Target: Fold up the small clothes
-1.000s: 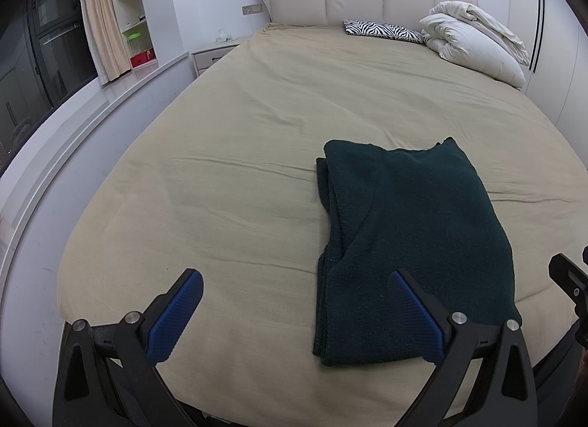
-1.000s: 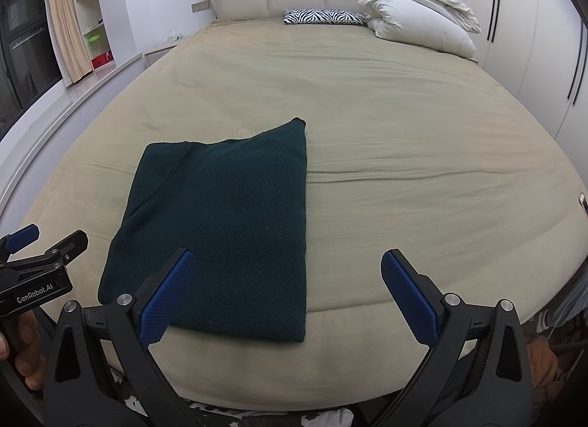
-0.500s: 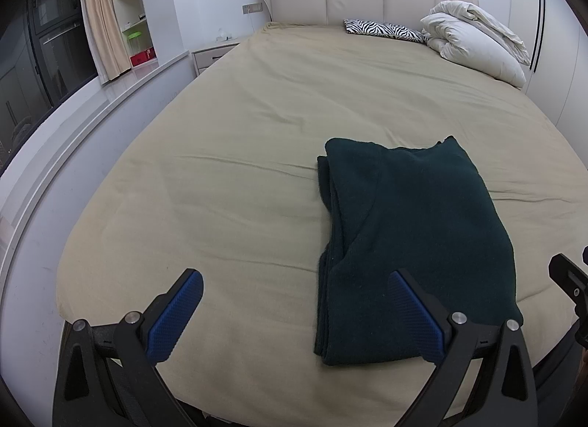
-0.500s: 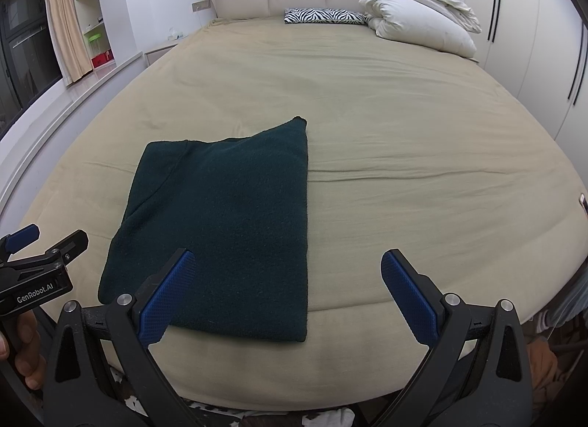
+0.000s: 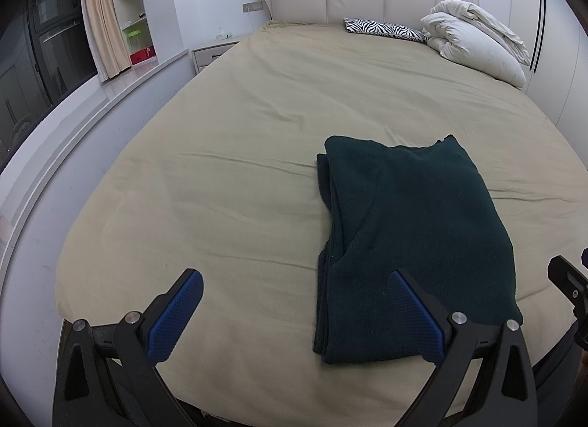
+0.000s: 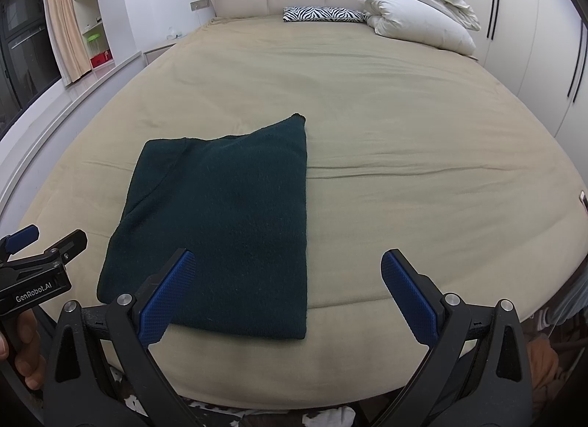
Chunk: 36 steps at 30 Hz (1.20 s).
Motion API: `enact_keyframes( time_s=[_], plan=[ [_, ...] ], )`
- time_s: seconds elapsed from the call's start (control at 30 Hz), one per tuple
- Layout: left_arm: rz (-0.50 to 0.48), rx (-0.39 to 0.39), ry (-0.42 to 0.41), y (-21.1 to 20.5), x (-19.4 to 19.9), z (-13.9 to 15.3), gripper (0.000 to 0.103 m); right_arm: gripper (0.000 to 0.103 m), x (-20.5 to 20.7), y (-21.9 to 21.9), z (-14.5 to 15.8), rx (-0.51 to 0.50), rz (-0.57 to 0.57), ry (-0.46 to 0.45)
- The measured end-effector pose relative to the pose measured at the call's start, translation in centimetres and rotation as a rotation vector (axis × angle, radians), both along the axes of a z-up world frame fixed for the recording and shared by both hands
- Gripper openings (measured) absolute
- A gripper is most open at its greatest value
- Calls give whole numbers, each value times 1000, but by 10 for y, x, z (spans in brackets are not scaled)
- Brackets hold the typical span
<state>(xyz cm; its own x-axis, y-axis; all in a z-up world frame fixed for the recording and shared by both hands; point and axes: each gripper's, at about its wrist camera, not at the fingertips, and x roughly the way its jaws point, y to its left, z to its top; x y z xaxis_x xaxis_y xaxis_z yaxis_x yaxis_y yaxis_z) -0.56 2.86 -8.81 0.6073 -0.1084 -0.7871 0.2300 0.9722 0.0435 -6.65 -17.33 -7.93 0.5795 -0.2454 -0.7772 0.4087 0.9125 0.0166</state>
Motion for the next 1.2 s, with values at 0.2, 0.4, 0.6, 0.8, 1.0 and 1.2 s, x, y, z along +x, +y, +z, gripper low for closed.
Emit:
enact_keyframes(
  time_s=[0.2, 0.4, 0.6, 0.8, 1.0, 1.2],
  plan=[
    [0, -2, 2, 0, 0, -1, 103, 103, -1, -1, -1, 1, -1, 1],
    [0, -1, 2, 1, 0, -1, 103, 103, -2, -2, -1, 1, 0, 2],
    [-1, -1, 3, 1, 0, -1, 103, 103, -3, -2, -3, 2, -1, 3],
    [-1, -4, 5, 1, -1, -2, 103, 103, -4, -2, -4, 3, 0, 3],
    [-2, -6, 9, 0, 0, -4, 103, 103, -5, -3, -4, 4, -1, 4],
    [-3, -8, 11, -1, -2, -5, 103, 103, -7, -4, -5, 5, -1, 5]
  ],
)
